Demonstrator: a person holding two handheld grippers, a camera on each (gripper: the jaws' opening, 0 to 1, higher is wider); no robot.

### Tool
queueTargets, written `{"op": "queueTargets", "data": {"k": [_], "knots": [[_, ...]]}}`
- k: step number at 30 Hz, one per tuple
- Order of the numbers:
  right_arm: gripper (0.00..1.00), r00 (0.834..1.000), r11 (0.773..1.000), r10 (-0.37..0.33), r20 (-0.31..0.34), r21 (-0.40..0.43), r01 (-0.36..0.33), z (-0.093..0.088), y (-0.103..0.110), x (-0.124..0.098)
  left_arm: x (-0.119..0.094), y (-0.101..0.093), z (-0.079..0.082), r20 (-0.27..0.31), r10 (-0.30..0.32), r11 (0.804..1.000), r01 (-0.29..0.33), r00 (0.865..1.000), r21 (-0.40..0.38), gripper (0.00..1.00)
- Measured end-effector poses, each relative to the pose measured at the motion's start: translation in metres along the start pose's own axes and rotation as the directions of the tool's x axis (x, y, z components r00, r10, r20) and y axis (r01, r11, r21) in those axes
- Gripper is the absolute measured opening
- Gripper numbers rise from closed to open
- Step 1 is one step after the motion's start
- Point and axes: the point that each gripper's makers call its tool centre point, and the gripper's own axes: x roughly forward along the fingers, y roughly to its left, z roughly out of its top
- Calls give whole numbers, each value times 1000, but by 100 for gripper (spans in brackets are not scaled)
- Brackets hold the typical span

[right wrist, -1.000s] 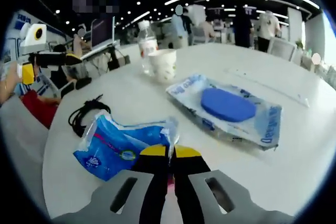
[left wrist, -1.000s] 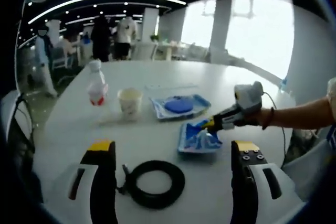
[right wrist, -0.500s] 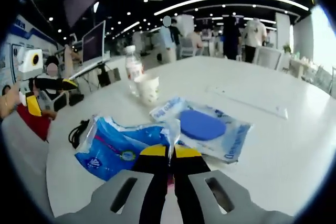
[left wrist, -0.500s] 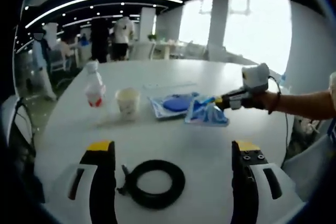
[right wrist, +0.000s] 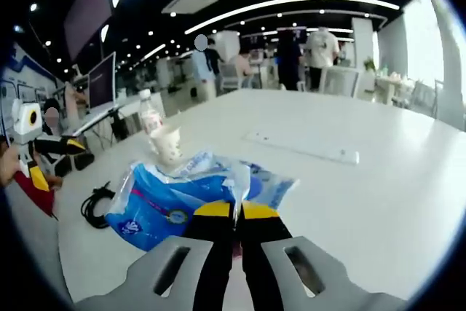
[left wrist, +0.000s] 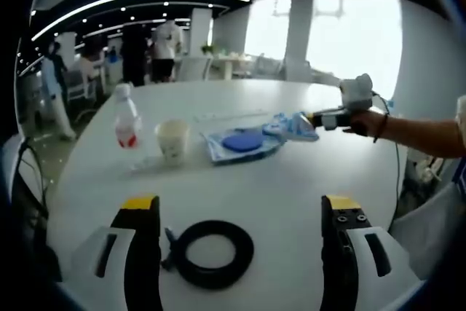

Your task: Arrange the tabletop items into an orderly group along one side of the table until the central work area is clear of visible clutter.

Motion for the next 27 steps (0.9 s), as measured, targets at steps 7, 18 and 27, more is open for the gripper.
{"op": "queueTargets", "data": {"k": [7,18,27], "knots": [[3,996,994,-74,40,79,71,6,-32,-11,1,-1,-1,-6,-1,1000,1,1000,4,88],[3,973,967,-229,38,121,223,7,-77,-24,2,-8,-1,-13,-18,1000,18,1000,20,88],[3,956,945,-292,19,156,286,-4,-94,-29,1,-7,-3,-19,-13,1000,13,1000,20,88]]}}
